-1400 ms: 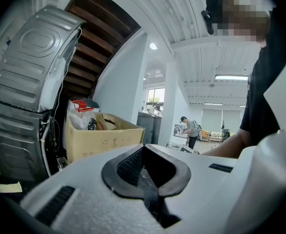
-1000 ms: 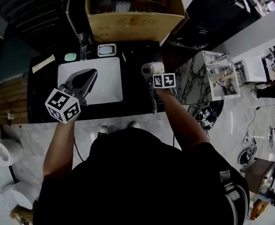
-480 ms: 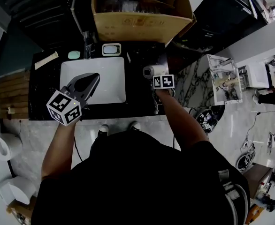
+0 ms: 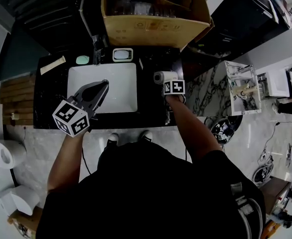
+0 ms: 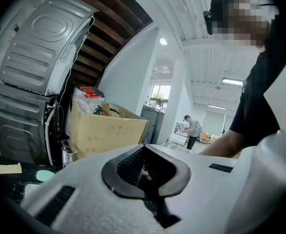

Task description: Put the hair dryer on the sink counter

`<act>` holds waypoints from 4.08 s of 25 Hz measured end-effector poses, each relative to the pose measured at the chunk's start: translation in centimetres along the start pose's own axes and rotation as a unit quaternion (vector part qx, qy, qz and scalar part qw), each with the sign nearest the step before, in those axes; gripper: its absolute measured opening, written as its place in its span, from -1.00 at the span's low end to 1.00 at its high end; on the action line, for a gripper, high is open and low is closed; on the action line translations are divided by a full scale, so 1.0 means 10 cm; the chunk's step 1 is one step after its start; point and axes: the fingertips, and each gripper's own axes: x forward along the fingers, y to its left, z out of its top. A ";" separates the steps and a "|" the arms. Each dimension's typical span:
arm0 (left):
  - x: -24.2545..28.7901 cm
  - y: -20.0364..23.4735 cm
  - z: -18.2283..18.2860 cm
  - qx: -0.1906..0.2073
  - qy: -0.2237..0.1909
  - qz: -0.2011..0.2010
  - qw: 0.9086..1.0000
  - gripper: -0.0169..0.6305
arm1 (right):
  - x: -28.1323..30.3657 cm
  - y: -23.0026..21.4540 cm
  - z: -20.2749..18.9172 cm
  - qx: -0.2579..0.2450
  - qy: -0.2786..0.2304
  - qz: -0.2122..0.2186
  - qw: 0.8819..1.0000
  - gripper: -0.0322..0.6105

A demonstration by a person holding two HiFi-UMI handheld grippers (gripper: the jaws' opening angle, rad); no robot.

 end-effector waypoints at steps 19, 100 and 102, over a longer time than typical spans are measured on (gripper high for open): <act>0.06 -0.04 -0.11 -0.016 -0.003 -0.004 1.000 -0.90 | 0.05 -0.06 0.01 0.005 0.006 -0.012 1.000 -0.38; -0.40 -0.64 0.18 0.014 -0.036 -0.084 0.996 -0.90 | -1.69 -0.05 0.29 0.085 -0.211 0.028 0.973 0.10; -0.42 -0.64 0.20 0.016 -0.037 -0.088 0.995 -0.90 | -1.83 0.02 0.33 0.074 -0.229 0.031 0.970 0.10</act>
